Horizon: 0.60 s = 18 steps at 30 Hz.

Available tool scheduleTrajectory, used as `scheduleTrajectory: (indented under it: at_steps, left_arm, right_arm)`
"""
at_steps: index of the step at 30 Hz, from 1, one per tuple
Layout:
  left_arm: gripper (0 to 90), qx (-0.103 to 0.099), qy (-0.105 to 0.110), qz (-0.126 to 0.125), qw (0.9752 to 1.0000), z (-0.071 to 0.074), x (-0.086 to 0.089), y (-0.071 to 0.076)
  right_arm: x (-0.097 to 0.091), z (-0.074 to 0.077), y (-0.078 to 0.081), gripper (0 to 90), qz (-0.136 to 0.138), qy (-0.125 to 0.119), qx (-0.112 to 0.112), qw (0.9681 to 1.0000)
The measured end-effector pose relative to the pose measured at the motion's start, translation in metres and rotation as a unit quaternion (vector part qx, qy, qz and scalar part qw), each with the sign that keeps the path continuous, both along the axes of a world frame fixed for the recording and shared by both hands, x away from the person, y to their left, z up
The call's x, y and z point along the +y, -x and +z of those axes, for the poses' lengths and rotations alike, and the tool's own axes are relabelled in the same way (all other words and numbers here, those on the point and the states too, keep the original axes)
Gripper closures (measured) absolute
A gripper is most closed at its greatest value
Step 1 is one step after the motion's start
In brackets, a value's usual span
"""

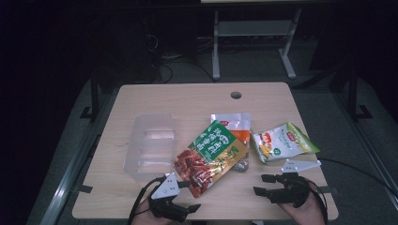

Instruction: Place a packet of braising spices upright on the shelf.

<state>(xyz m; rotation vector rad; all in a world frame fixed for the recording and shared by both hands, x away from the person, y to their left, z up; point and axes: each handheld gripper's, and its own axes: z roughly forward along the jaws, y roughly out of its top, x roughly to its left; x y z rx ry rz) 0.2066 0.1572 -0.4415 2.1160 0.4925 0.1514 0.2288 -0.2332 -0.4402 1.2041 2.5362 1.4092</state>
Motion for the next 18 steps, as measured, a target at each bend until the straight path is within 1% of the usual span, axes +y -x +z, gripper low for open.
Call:
scheduleTrajectory:
  at_steps: [6,7,9,10,12,13,14,15,16,18]
  left_arm:
    - [22.6,-0.001,-0.002,0.001,1.0,0.0,-0.001,0.001]
    - [22.5,0.0,-0.001,0.0,1.0,0.0,-0.001,0.002]
    - [22.5,-0.001,-0.002,-0.001,1.0,0.0,-0.001,0.002]
    - [22.6,-0.004,-0.002,-0.005,1.0,0.001,-0.001,0.003]
    - [22.6,-0.004,-0.004,-0.007,1.0,0.001,-0.001,0.003]
    - [22.6,-0.005,-0.003,-0.008,1.0,0.001,-0.001,0.003]
    - [22.6,-0.006,-0.002,-0.007,1.0,0.001,-0.001,0.003]
    - [22.6,-0.006,0.0,-0.006,1.0,0.002,-0.001,0.003]
    - [22.6,-0.006,0.001,-0.006,1.0,0.002,-0.001,0.002]
    - [22.6,-0.006,0.002,-0.005,1.0,0.002,-0.002,0.001]
  right_arm:
    - [0.001,0.001,-0.004,34.4,0.004,-0.003,-0.003,1.0]
    - [0.001,0.001,-0.004,34.3,0.003,-0.003,0.0,1.0]
    - [0.002,0.001,-0.005,34.3,0.002,-0.004,-0.004,1.0]
    - [0.002,0.002,-0.005,34.2,0.0,-0.004,0.001,1.0]
    - [0.003,0.003,-0.007,34.2,0.001,-0.005,-0.007,1.0]
    - [0.004,0.005,-0.007,34.2,-0.001,-0.006,-0.001,1.0]
    - [0.004,0.006,-0.01,34.1,0.001,-0.005,-0.006,1.0]
    - [0.005,0.008,-0.011,34.1,-0.002,-0.006,-0.003,1.0]
    - [0.006,0.011,-0.013,33.9,-0.001,-0.007,-0.008,0.9999]
    - [0.009,0.015,-0.018,33.7,-0.001,-0.005,-0.002,1.0]
